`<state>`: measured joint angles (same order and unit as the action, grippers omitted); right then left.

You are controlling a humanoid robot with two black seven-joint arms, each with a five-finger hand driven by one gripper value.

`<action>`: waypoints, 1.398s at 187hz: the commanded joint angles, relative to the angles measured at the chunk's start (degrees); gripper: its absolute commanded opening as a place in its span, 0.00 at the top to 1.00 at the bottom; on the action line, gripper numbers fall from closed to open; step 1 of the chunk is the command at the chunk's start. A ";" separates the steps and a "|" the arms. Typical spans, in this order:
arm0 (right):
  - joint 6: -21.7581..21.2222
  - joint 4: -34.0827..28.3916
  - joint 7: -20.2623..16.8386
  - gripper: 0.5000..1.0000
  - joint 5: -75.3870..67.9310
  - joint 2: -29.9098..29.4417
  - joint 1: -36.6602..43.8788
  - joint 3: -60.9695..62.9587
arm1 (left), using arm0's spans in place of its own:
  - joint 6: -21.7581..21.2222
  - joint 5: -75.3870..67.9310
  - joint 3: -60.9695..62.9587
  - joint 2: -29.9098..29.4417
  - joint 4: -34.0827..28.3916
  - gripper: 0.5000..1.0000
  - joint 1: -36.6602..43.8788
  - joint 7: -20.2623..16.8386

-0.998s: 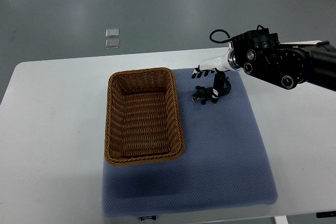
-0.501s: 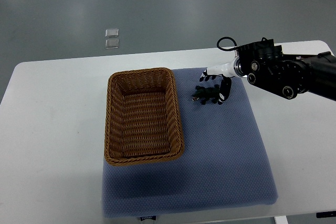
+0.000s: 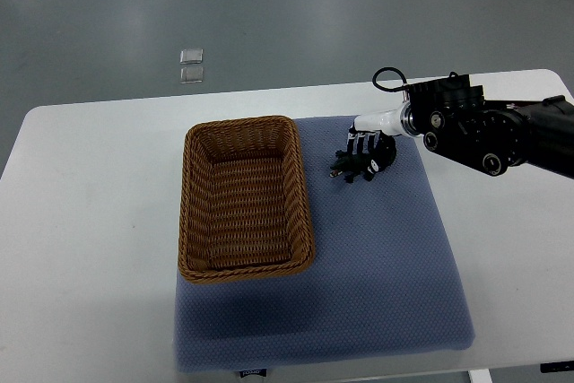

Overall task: Place crocodile in brown basket with right hand
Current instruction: 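Close the right hand fingers around the crocodile's body, then lift the crocodile up off the mat with the right hand, then carry the crocodile over the wicker basket and lower it inside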

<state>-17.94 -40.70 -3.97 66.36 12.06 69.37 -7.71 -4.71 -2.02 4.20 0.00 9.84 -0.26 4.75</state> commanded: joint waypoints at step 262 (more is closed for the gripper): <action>-9.13 -18.28 -0.52 1.00 -5.62 13.17 23.53 1.73 | 0.05 0.00 0.11 0.00 0.00 0.00 0.09 -0.01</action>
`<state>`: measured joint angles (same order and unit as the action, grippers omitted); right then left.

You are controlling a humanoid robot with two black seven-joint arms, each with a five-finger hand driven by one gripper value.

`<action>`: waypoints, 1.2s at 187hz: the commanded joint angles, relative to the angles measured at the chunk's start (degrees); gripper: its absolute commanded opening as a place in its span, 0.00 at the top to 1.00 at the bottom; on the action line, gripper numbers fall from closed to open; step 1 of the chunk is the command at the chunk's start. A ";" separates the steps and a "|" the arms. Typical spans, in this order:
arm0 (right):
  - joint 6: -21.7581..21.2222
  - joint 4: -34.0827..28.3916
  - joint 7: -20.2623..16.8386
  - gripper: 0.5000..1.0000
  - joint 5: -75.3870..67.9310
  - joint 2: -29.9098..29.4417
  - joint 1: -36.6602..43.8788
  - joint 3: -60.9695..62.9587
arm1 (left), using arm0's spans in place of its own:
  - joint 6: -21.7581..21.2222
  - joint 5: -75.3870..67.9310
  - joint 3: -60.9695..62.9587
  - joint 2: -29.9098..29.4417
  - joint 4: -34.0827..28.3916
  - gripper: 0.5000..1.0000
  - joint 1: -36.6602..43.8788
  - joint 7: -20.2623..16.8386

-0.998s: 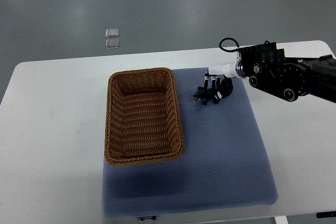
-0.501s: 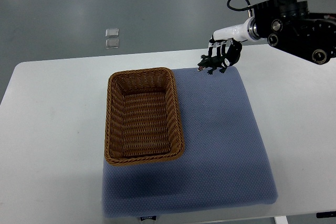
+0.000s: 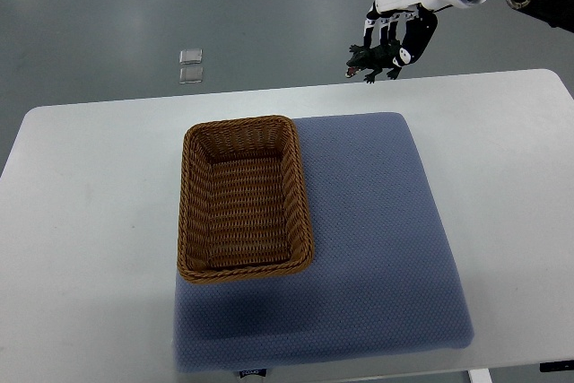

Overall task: Place crocodile in brown basket with right hand
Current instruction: 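Carry the crocodile over the wicker basket and lower it inside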

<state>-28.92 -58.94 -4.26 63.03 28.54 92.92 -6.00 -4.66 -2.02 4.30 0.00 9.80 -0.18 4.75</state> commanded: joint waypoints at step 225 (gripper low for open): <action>10.47 20.62 -0.23 1.00 -1.77 -28.54 -14.61 -0.16 | 0.00 0.00 0.01 0.00 0.30 0.00 0.00 0.08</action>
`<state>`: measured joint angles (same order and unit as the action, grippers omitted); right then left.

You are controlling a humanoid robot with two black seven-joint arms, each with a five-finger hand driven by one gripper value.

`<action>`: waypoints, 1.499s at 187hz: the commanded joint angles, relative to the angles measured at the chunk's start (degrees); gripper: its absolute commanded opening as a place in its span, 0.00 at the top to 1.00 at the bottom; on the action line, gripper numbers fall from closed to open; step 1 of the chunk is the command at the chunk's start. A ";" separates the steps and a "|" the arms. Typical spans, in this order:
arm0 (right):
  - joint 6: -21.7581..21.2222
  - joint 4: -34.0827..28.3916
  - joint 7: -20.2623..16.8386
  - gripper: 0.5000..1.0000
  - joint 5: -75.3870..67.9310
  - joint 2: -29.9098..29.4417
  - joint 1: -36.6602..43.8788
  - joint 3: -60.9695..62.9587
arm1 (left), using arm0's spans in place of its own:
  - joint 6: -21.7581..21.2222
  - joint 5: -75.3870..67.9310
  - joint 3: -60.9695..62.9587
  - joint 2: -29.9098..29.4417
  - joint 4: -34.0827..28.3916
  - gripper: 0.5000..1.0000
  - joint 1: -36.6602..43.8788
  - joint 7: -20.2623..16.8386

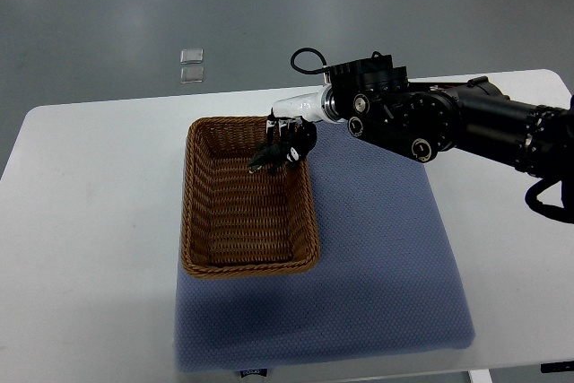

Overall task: Place crocodile in brown basket with right hand
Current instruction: 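Carry the crocodile over the wicker basket and lower it inside, then open the right hand fingers to release the crocodile into the basket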

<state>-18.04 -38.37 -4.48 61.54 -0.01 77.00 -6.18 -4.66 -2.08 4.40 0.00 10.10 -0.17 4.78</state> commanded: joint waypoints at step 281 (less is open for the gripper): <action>1.25 -5.76 1.93 1.00 -4.68 0.01 -3.18 2.57 | 0.00 -0.03 -0.09 0.00 0.01 0.00 0.00 0.06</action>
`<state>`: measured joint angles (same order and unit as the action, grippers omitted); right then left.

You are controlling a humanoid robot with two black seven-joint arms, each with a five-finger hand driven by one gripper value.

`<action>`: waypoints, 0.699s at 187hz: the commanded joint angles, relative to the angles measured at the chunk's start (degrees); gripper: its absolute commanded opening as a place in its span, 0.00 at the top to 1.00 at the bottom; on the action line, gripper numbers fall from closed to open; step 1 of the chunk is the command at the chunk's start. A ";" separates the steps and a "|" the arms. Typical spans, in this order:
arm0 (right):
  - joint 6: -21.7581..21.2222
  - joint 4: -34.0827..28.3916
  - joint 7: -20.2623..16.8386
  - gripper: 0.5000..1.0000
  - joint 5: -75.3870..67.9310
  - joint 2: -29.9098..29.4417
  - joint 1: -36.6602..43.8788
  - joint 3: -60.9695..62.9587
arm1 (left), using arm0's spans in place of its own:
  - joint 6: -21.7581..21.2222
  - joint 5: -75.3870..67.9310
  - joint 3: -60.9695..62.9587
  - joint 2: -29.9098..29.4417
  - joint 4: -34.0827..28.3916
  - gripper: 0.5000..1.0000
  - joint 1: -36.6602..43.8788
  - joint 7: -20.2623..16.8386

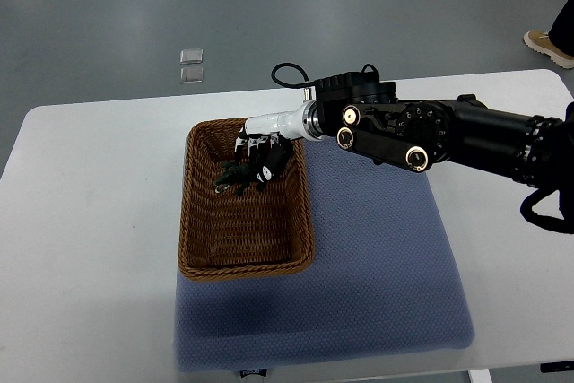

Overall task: Place crocodile in brown basket with right hand
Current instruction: 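Open the right hand fingers to release the crocodile into the basket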

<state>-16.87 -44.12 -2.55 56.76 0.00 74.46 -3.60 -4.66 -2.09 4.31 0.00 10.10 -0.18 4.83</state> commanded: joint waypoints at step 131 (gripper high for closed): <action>2.90 -0.71 0.96 0.16 -0.68 0.00 -3.27 2.62 | 0.00 -0.02 0.17 0.00 0.36 0.00 -0.09 0.00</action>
<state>-13.98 -44.91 -1.59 56.11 0.00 70.89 -3.26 -4.66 -2.09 4.49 0.00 10.40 -0.24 4.83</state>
